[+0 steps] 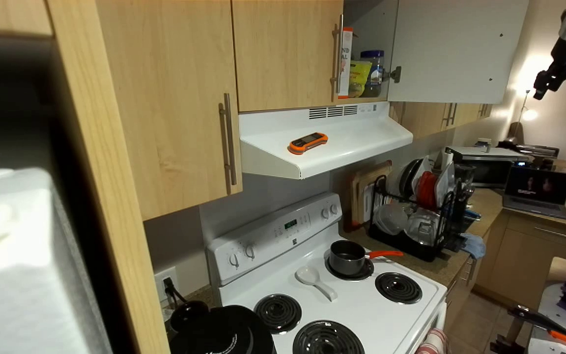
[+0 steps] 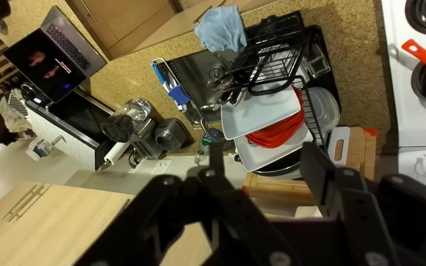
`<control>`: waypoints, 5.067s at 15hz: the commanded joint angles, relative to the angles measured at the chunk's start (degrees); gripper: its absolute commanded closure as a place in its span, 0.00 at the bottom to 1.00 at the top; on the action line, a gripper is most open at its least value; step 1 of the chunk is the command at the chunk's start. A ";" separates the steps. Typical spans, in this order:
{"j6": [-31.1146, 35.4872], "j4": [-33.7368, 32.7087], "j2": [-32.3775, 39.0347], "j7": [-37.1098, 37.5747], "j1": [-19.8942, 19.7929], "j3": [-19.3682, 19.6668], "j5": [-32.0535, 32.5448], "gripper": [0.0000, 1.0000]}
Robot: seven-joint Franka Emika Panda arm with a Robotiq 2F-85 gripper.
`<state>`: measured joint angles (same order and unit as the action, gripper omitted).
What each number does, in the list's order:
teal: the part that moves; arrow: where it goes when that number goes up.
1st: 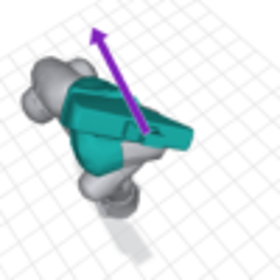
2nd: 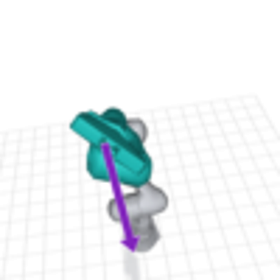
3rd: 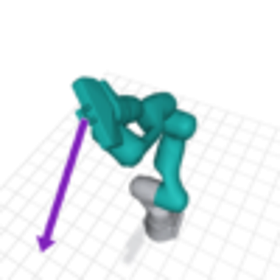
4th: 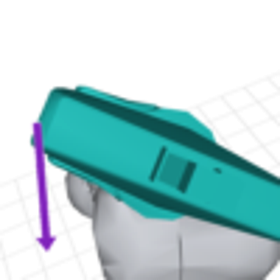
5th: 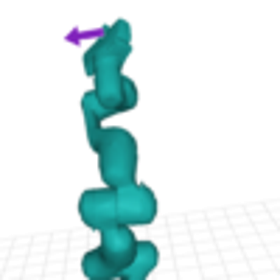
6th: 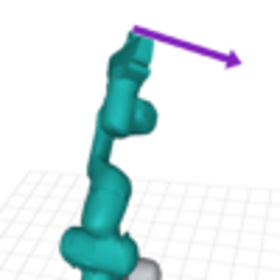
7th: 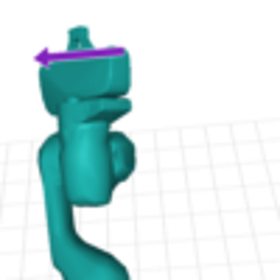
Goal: Close the right cabinet door
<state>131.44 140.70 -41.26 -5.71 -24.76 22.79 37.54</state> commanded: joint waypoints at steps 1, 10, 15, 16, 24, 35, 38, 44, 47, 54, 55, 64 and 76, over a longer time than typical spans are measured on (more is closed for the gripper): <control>1.95 -0.98 2.83 2.09 -1.95 -1.62 1.57 0.72; 6.69 -0.16 3.01 8.80 -4.69 -4.73 8.61 0.98; 8.79 -0.75 3.49 12.51 -4.71 -4.38 13.25 0.97; 9.17 -0.80 3.67 12.68 -4.44 -4.13 13.56 0.98; 13.98 -1.83 6.84 12.15 -3.18 -4.08 13.94 0.98; 20.81 -3.02 8.48 11.27 -2.95 -5.06 13.15 0.98; 21.78 -3.15 8.34 10.03 -2.37 -4.04 12.12 0.97; 24.65 -1.67 7.17 7.17 -0.33 -2.01 9.60 0.98; 24.48 -0.10 5.28 1.67 3.64 0.52 3.92 0.97; 21.42 4.20 -1.87 -13.59 10.01 2.59 -10.31 0.97; 20.79 4.80 -2.91 -15.18 10.46 2.32 -11.62 0.98; 12.01 9.94 -9.69 -23.87 22.38 -0.09 -19.79 0.97; -9.61 11.47 -10.26 -48.20 32.89 4.65 -26.65 0.48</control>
<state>127.52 152.41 -51.96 -45.31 9.24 25.85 12.67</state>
